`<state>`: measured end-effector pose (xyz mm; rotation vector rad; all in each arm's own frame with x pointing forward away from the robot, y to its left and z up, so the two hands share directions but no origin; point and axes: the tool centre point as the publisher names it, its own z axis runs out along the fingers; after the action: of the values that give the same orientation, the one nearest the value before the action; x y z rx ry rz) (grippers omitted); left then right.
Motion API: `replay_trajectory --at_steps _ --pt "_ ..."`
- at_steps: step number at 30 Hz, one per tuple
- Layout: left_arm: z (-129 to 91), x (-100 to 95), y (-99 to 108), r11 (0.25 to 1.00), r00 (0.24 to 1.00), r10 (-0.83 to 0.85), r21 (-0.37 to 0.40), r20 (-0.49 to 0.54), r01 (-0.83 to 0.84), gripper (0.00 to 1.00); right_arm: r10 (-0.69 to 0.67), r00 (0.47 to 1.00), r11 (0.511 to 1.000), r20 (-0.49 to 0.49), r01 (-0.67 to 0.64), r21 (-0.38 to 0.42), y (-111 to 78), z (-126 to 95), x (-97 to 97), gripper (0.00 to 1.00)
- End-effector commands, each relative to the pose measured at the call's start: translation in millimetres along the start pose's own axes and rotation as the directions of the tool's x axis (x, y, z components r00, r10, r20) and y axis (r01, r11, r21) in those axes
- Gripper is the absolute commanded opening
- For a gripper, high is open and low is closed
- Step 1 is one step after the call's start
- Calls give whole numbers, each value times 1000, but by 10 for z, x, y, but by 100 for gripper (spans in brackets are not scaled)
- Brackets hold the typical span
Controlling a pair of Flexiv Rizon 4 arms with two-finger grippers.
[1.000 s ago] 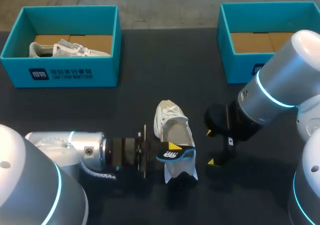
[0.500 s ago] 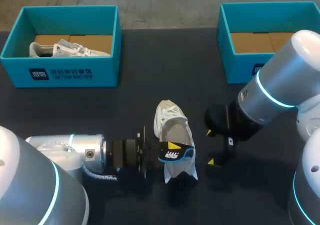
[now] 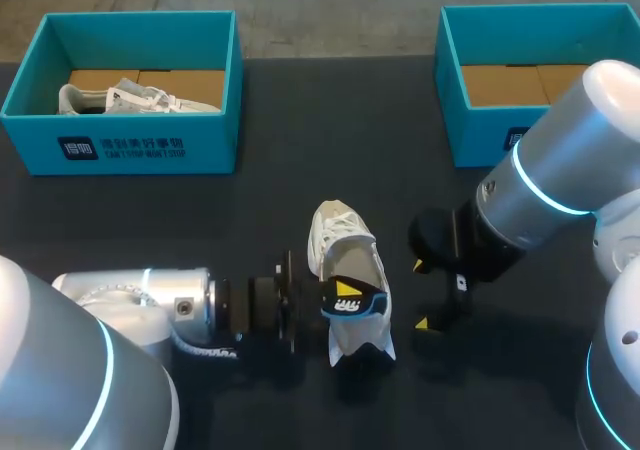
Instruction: Take the shoe out of the shoebox, open the shoe tongue, remove and reinsert the insole, then place the shoe into the shoebox
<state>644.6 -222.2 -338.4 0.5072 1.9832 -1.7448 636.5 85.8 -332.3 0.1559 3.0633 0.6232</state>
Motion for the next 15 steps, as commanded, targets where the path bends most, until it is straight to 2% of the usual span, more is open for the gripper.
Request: replay_trajectory --at_steps 1,15 --pt "56 -20 40 1000 1000 6 -9 0 -6 0 1 1000 1000 4 -1 0 1 17 12 100" --pt "99 -38 166 996 999 52 -67 -11 -53 0 1 1000 1000 4 -1 0 1 17 12 100"
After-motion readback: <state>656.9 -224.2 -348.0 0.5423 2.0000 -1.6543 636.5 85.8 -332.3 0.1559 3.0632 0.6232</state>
